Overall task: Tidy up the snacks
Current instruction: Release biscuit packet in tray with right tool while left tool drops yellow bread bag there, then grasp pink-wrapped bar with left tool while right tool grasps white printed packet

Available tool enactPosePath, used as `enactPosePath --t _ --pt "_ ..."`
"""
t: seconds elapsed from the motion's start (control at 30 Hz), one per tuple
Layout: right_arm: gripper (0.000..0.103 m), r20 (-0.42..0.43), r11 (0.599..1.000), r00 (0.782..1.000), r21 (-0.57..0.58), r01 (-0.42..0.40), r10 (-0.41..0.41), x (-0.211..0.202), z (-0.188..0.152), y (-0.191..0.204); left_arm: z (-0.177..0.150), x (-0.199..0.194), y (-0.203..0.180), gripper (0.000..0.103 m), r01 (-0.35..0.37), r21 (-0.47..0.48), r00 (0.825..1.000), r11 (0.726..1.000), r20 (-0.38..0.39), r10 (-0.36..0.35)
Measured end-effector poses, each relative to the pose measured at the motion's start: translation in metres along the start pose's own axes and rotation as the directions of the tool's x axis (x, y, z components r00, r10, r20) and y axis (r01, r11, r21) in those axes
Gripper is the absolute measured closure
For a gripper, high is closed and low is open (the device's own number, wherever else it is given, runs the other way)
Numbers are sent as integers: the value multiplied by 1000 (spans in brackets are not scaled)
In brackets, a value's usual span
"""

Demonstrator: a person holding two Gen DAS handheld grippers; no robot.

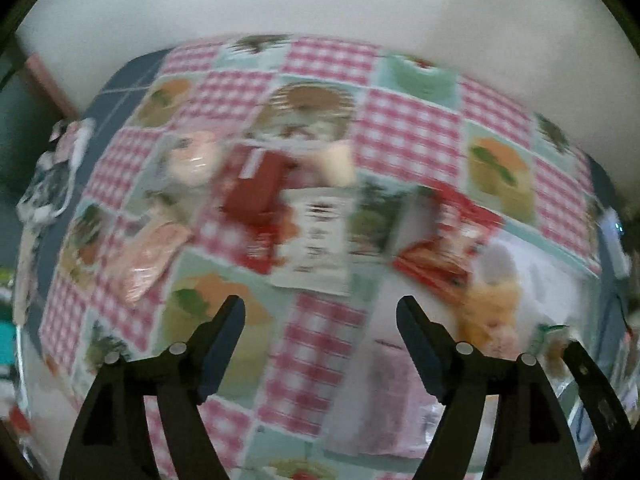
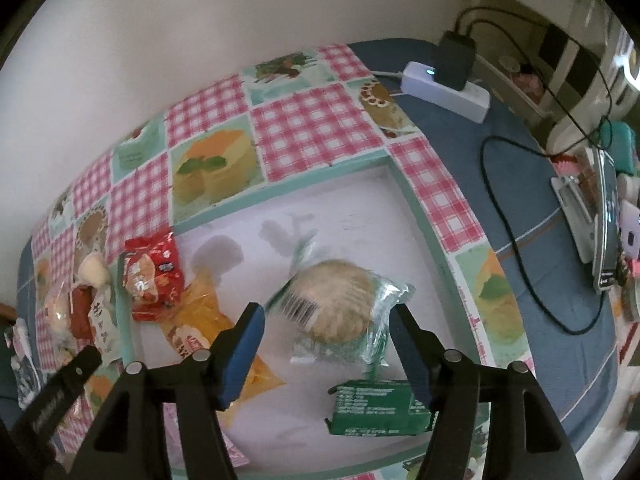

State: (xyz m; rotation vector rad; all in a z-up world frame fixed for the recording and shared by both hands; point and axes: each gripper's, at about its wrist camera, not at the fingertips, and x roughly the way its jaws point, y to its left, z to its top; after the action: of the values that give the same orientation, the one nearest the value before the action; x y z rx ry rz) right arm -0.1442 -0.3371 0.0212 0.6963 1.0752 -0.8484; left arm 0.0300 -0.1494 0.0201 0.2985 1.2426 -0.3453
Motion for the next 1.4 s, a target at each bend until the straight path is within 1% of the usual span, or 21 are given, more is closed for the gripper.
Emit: enactPosePath --t 0.03,0.07,0.13,0.17,0.3,0.4,0.63,0.67,0.7,0.8,1.0,1.1,1.2,1.3,1.4 --pt "32 -1 1000 1000 -11 -3 3 -1 0 3 1 2 7 18 -26 -16 1000 1000 -3 26" --pt "27 -1 1000 1000 -20 -3 3 -1 0 7 2 4 14 12 -54 -32 999 998 -4 54" --pt "17 5 999 1000 -42 4 -4 -3 -3 17 4 7 27 10 -96 -54 995 994 0 96" --pt "15 11 998 1000 -57 6 -6 -5 -4 23 4 8 33 10 -117 -63 993 991 3 118" --pt "13 18 994 1000 -112 -20 22 -12 -13 49 5 11 53 10 -170 -87 985 982 10 172" --pt "12 18 987 998 -154 -55 58 -17 -22 72 4 16 73 10 -194 -124 981 973 -13 194" --pt "10 -17 966 992 -223 -129 128 -15 -42 113 6 14 120 10 -198 -230 980 953 -25 198" --pt "2 -25 964 990 -225 -140 137 -14 -43 117 7 14 125 10 -196 -242 980 950 -26 196" --pt "0 -29 963 989 -226 -148 145 -13 -44 119 8 14 132 10 -194 -257 981 947 -28 194" --pt "0 -33 958 986 -233 -168 165 -14 -49 130 9 16 145 10 -190 -282 982 940 -34 188" --pt "0 -21 960 990 -242 -142 141 -12 -52 144 14 19 165 10 -171 -308 985 936 -38 167" --pt "0 -15 958 991 -255 -132 133 -11 -54 152 17 19 176 10 -169 -321 985 932 -33 168" --pt "0 -26 951 986 -261 -164 163 -10 -56 163 21 19 186 10 -167 -327 986 930 -29 167" --pt "0 -21 945 984 -277 -174 175 -10 -59 174 26 19 199 10 -160 -336 987 928 -24 162" --pt "0 -23 940 974 -257 -224 226 -9 -59 180 30 18 211 10 -148 -351 988 924 -16 152"
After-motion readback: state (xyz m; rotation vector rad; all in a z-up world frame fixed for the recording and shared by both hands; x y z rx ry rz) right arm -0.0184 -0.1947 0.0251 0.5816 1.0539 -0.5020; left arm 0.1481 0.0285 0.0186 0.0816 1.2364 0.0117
